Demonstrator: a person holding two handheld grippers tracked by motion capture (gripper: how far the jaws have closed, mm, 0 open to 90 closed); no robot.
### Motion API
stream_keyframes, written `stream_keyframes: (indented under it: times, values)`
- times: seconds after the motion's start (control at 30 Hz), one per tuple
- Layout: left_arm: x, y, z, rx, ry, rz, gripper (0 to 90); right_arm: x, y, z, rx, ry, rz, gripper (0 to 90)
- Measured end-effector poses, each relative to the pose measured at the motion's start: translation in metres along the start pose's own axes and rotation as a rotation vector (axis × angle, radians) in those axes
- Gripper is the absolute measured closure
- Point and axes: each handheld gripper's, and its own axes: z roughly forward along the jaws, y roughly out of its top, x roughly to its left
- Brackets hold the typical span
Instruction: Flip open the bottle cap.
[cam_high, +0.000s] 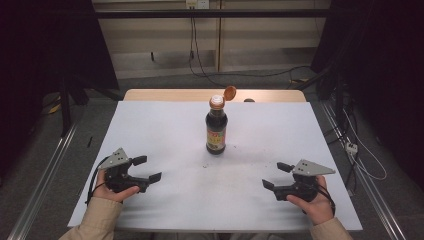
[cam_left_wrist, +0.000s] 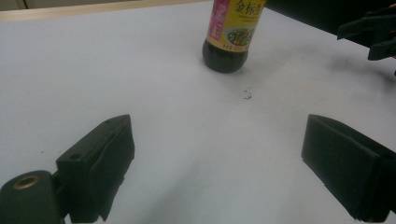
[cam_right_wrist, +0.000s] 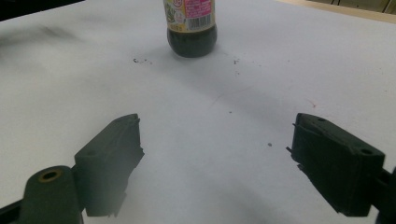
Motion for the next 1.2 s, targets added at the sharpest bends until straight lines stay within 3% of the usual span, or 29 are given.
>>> stream_keyframes:
  times: [0.47, 1.0, 1.2]
  values:
    - [0.001, -0.012, -0.007, 0.010, 0.004, -0.017, 9.2, -0.002, -0.006, -0.005, 0.008, -0.016, 0.006, 15.8]
    - [-0.003, -0.014, -0.004, 0.024, -0.016, -0.011, 7.7, -0.002, -0.009, -0.002, 0.028, -0.030, -0.002, 15.8]
    - [0.001, -0.014, -0.005, 0.021, -0.003, -0.014, 7.4, -0.003, -0.010, -0.004, 0.029, -0.041, 0.007, 15.8]
